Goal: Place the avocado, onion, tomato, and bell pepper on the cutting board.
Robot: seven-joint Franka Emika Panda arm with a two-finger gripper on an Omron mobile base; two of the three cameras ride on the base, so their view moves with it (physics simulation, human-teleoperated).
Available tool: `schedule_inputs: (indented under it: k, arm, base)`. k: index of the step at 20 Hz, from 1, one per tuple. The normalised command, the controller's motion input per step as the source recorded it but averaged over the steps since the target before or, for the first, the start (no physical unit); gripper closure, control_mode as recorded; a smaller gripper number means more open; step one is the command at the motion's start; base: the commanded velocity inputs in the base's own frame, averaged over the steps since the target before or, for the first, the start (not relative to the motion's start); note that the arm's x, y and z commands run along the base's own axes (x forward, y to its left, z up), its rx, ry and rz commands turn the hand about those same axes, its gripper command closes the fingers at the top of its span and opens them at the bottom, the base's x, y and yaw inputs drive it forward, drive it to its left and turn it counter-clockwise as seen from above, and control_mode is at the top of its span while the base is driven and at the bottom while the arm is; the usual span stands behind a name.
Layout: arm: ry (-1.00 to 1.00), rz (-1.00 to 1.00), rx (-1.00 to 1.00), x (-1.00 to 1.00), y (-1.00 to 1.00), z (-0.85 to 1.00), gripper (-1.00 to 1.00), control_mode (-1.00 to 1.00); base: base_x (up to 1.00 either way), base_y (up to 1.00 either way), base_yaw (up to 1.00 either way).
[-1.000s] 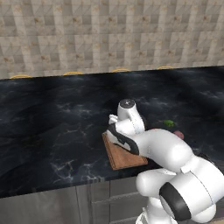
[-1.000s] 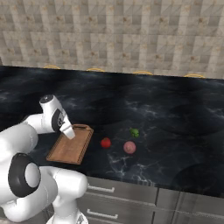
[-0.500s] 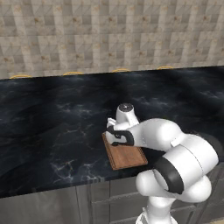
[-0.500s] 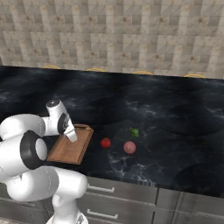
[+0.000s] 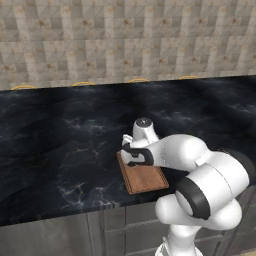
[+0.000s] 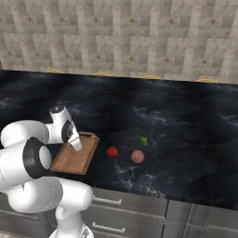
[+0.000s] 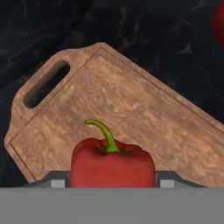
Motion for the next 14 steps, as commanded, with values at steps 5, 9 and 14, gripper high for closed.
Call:
schedule_inputs:
  k: [5,9,14]
  arm:
    - [0.0,0.0,0.01,0.0,-0.01,0.39,-1.0,-1.0]
    - [0.0,-0.01,0.0,0.0,-0.12,0.44,-1.0,-1.0]
    - [0.01,-0.05,-0.03,0.0,-0.65,0.25,-1.0,-1.0]
  base:
    - [0.0,0.0,0.0]
    - [0.0,0.0,0.0]
    - [0.0,0.0,0.0]
